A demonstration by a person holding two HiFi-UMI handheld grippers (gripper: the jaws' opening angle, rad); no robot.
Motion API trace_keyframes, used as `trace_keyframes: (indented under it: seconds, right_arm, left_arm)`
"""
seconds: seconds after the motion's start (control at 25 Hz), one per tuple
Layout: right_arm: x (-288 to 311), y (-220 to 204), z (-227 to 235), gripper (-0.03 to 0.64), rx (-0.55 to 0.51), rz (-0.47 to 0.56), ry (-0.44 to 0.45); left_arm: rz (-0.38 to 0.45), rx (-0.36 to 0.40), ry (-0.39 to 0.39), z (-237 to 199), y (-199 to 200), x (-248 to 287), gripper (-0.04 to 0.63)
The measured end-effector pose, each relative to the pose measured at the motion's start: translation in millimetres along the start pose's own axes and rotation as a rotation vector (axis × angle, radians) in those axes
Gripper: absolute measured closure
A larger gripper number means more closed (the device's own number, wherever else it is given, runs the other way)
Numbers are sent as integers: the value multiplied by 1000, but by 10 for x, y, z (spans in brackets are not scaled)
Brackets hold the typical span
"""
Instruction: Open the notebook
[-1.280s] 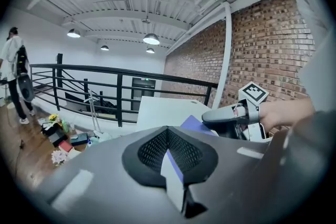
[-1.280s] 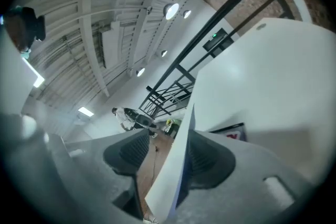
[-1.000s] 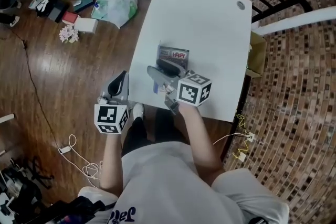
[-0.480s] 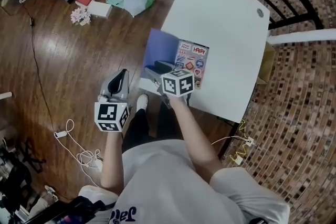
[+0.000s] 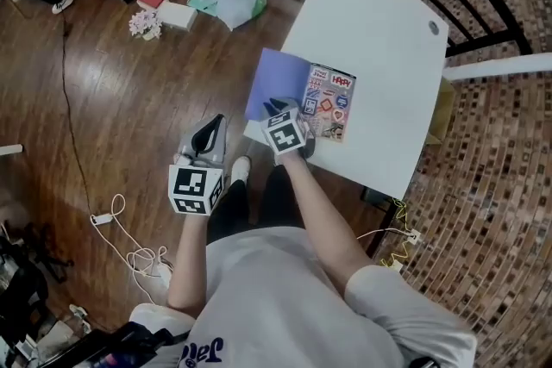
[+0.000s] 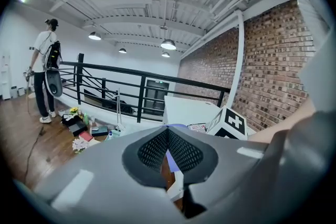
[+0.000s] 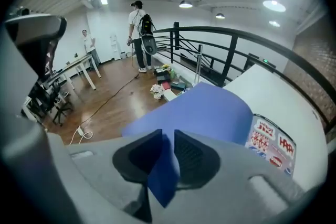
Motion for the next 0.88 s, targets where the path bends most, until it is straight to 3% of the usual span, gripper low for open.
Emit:
trace_keyframes:
  seconds: [0.04,0.12,0.28,0.44,0.64,0.8,0.88]
  right_arm:
    - [-13,-17,-54,555,6,-2,-11]
    - [-121,-49,-133,624,53,23,-25]
    - [-741,-46,-140,624,136,230,-64]
    - [-1555,-264,-300,624,203,371,-115]
    - [-2372,-490,-300,624,272,521,-153]
    - [-2974,-631,-379,624,225,693,-166]
    - [-3286,-962,-500,624,196,753,-160]
  left_arm:
    - [4,0,-3,-3,-13,-81,580]
    - [15,4,-16,14,-15,-230,580]
    - [69,40,-86,68,129,-300,580]
    - [111,78,-132,223,278,-360,580]
    - [193,144,-186,798,439,-548,580]
    - [259,177,-220,1418,395,-771,580]
    - [275,189,-230,1843,233,-905,580]
Point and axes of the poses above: the fingertips, and each gripper's own axes: x forward along the fingers, z to its right, y out of its top, the point moved 10 cm from there along -x, backward along the fingers, and after that the axes turned 7 degrees about -z, right-handed, at the moved point
